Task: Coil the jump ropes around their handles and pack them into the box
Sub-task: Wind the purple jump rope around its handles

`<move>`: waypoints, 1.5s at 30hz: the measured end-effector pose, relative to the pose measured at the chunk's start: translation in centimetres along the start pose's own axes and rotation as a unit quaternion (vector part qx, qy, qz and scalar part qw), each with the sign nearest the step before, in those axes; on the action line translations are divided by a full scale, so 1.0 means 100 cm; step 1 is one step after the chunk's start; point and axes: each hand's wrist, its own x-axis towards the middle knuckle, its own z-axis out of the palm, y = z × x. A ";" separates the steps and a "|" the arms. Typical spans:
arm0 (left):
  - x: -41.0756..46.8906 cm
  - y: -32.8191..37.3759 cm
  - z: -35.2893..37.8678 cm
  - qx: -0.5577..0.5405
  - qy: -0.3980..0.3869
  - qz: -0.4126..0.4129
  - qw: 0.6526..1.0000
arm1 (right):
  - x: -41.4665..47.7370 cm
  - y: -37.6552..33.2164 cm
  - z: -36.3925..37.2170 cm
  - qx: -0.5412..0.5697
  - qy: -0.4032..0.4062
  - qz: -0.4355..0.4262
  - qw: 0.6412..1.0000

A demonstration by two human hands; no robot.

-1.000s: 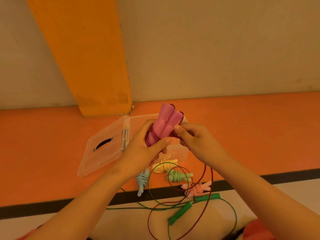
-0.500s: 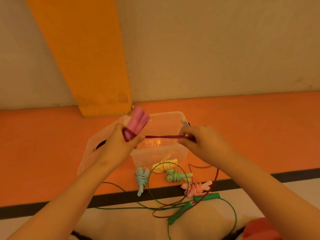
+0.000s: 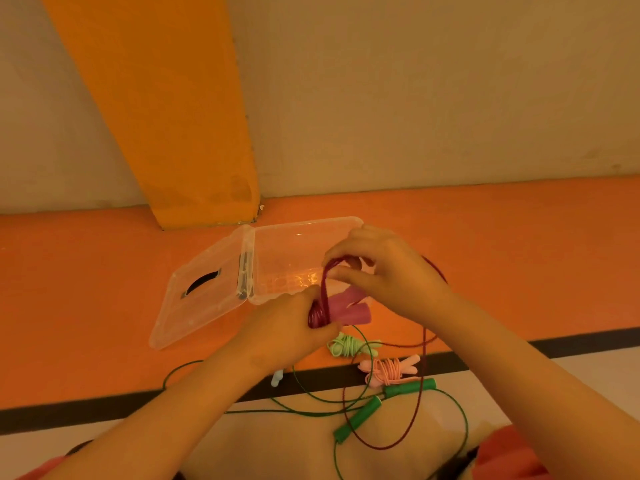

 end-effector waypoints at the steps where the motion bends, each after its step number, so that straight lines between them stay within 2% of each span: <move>1: -0.001 0.001 0.000 -0.007 -0.005 0.007 1.000 | -0.001 0.003 -0.002 0.022 0.008 0.034 0.999; 5: -0.002 -0.002 -0.005 -0.050 0.001 0.033 0.998 | -0.008 0.012 -0.010 0.184 0.020 0.163 0.969; 8: -0.001 -0.009 -0.013 -0.149 0.001 0.040 0.988 | -0.011 0.015 -0.012 0.261 0.001 0.182 0.948; 12: -0.006 -0.005 -0.013 -0.283 -0.043 0.050 0.957 | -0.015 0.011 -0.009 0.368 -0.034 0.215 0.904; 15: -0.007 -0.003 -0.012 -0.313 -0.036 0.062 0.947 | -0.016 0.012 -0.008 0.396 -0.026 0.228 0.889; 22: -0.009 0.002 -0.016 -0.303 0.088 0.085 0.945 | -0.019 0.011 -0.010 0.389 0.012 0.229 0.892; 27: -0.013 0.011 -0.014 -0.331 0.129 0.107 0.929 | -0.015 0.012 -0.005 0.400 0.031 0.248 0.882; 37: -0.013 0.018 -0.014 -0.309 0.145 0.148 0.928 | -0.021 0.015 -0.002 0.367 0.019 0.266 0.891; 45: -0.007 0.013 -0.004 -0.394 0.153 0.113 0.899 | -0.023 0.016 0.012 0.307 0.021 0.257 0.916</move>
